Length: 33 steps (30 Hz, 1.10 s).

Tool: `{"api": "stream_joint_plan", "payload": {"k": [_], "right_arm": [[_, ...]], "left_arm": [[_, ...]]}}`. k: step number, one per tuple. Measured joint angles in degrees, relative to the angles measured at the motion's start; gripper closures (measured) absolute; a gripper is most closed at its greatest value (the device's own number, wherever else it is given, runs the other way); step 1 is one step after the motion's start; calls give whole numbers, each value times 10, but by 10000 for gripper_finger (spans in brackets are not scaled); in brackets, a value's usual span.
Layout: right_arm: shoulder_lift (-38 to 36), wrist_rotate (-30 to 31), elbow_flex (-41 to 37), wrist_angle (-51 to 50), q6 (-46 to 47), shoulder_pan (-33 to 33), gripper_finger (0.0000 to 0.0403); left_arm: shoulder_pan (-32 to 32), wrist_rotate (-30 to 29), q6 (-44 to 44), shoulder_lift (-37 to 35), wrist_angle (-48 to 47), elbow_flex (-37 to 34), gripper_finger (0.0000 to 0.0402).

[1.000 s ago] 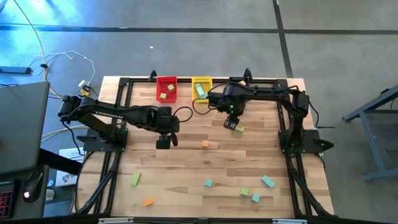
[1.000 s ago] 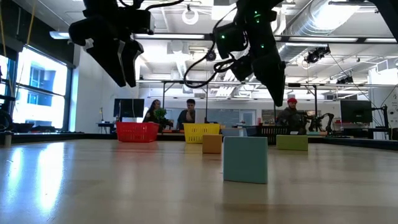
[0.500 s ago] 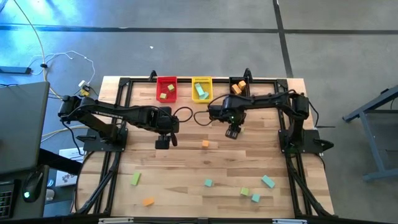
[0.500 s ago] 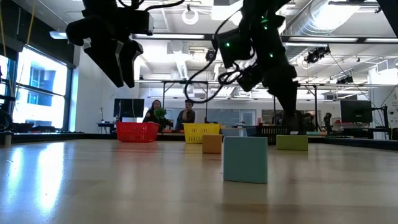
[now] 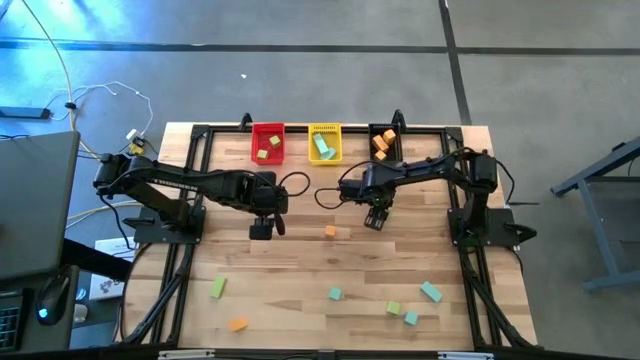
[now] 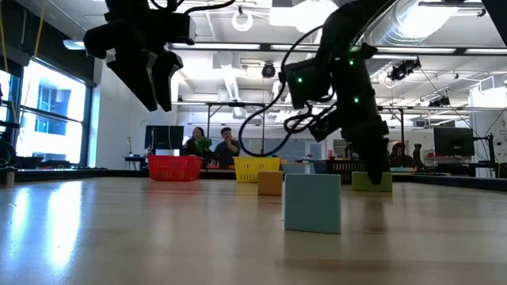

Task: Sort & place blocks by color
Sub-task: Put the green block into the red basket

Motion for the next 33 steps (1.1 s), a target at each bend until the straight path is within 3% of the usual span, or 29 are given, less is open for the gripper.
{"api": "stream_joint_plan", "payload": {"k": [13,20,25,33], "right_arm": [[-1,4,-30,54,11,7,380],[0,-1,-17,61,14,23,373],[-2,-47,-6,92,5,27,366],[-10,-76,-6,162,-20,27,377]], "left_arm": [[0,-3,11,0,-1,0,147],[2,-4,51,-3,29,-47,147],[12,2,61,-3,82,-88,147],[42,66,81,-13,154,-139,147]]}}
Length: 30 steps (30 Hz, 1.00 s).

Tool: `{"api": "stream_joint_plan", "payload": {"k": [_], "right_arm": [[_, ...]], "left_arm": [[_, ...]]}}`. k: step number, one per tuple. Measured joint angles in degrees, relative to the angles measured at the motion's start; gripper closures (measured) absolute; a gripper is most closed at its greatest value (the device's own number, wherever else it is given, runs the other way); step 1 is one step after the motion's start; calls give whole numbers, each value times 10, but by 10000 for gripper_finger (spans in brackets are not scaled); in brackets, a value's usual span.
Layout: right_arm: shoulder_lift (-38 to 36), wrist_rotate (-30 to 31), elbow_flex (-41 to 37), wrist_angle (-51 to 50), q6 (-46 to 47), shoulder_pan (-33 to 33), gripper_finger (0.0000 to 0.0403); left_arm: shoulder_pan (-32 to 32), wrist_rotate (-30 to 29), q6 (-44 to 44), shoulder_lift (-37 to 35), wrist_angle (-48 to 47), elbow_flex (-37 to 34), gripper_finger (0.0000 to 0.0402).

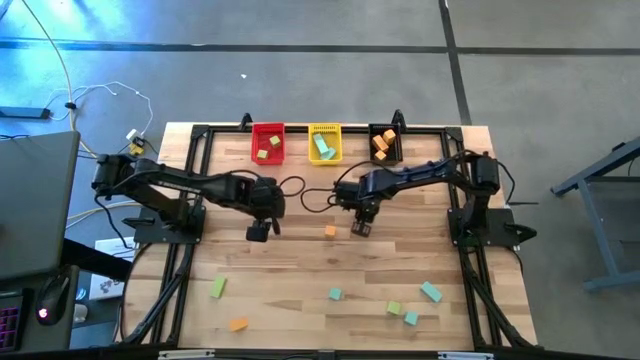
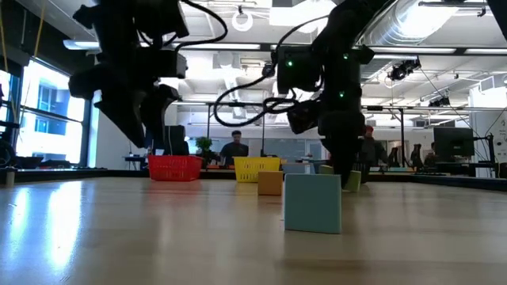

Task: Sort & place blocks by color
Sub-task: Put the green block into the red basket

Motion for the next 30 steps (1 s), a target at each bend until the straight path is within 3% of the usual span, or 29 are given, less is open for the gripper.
{"api": "stream_joint_plan", "payload": {"k": [14,30], "right_arm": [[-12,-15,75,50,-66,0,374],[-12,-26,156,82,-153,19,374]], "left_arm": [[77,113,-1,-56,236,-72,147],[78,117,-36,-56,380,-72,147]]}}
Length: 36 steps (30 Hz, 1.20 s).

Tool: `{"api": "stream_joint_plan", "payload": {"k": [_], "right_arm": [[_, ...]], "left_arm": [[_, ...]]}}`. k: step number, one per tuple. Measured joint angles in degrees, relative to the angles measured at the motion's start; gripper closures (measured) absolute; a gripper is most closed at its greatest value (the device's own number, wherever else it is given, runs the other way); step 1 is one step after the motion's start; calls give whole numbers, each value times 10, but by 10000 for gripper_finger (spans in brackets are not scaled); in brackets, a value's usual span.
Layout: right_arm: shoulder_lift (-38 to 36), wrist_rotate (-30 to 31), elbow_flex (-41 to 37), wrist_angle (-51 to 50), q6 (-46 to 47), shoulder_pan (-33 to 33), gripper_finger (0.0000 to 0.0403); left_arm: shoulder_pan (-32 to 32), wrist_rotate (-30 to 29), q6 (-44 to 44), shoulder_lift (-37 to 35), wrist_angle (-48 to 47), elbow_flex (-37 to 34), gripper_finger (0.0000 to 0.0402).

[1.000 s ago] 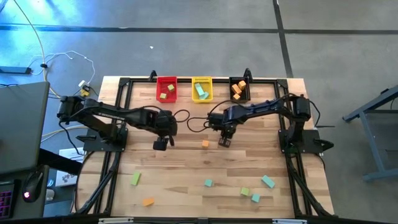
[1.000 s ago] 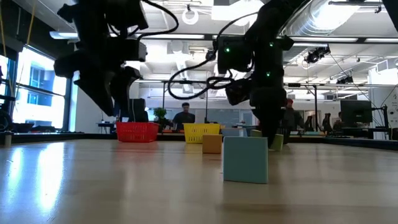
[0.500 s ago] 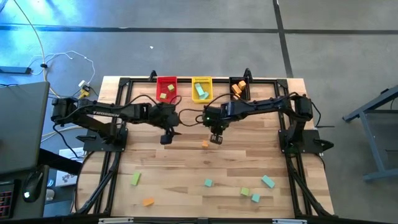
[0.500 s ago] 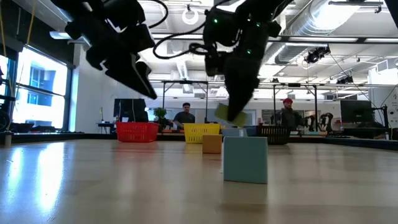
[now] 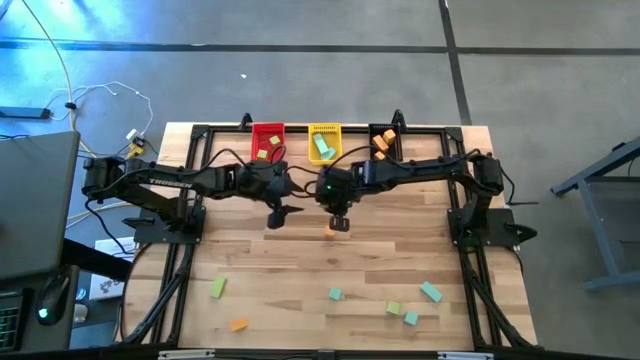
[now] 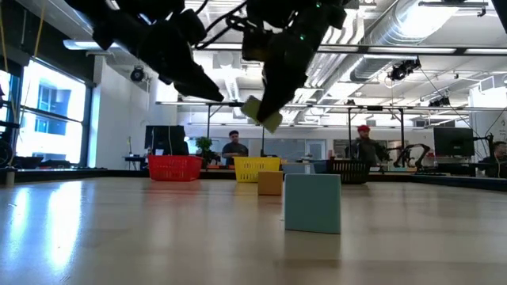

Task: Sort & place blocks by color
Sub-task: Put the green block into the red basket

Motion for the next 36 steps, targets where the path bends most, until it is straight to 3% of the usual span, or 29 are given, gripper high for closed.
{"api": "stream_joint_plan", "payload": {"k": [24,29,36], "right_arm": [[0,-3,33,86,-43,5,373],[0,-6,33,92,-41,5,373],[0,-7,33,88,-37,5,371]], "left_arm": [[-1,24,-39,0,62,0,149],[-1,24,-37,0,62,0,183],[-1,23,-24,1,62,0,268]]}}
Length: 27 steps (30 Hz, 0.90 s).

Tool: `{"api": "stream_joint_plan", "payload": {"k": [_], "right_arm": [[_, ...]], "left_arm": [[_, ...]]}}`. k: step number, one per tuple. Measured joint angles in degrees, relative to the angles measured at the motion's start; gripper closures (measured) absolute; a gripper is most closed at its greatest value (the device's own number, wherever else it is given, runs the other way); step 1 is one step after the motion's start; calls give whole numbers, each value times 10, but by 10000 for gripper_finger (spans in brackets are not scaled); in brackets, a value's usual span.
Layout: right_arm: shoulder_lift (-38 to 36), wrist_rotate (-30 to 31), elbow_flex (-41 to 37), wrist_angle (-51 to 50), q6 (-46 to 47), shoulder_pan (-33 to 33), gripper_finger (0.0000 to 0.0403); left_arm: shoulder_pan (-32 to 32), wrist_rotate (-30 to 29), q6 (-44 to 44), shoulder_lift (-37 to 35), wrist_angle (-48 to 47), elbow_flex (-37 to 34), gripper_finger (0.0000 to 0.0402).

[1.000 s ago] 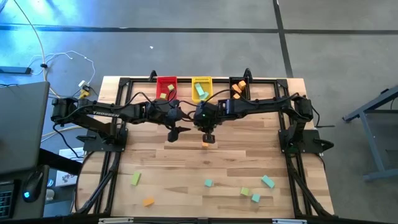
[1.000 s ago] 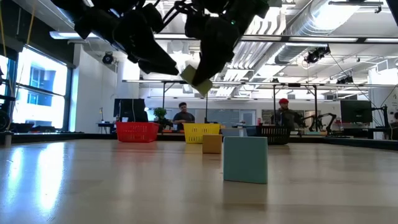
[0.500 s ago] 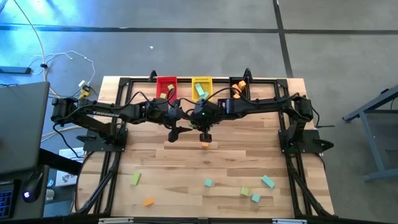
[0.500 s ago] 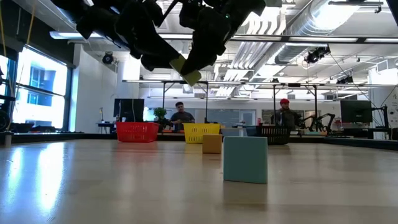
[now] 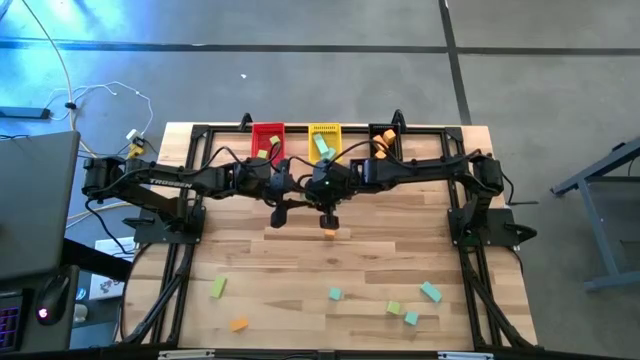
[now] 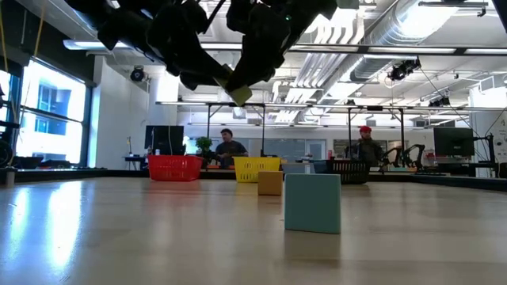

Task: Sort & place blocks by color
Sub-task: Put the green block into the red basket

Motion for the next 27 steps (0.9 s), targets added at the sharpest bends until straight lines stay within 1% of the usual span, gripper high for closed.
{"api": "stream_joint_plan", "payload": {"k": [3,4,10,13,16,21,24,27], "right_arm": [[0,0,0,-3,-2,0,362],[0,0,0,-3,-2,0,358],[0,20,0,-15,-3,2,325],[0,36,0,-32,3,4,301],[0,63,0,-64,29,5,279],[0,53,0,-130,78,6,265],[0,50,0,-160,114,6,264],[0,49,0,-194,139,9,263]], "left_arm": [[0,2,7,0,-1,0,298],[0,2,8,0,-2,0,301],[0,-3,17,0,-32,1,301],[0,-23,26,0,-62,1,293],[0,-79,36,0,-92,1,292],[16,-211,65,0,-131,1,295],[42,-287,88,0,-146,1,292],[79,-330,105,0,-156,1,293]]}}
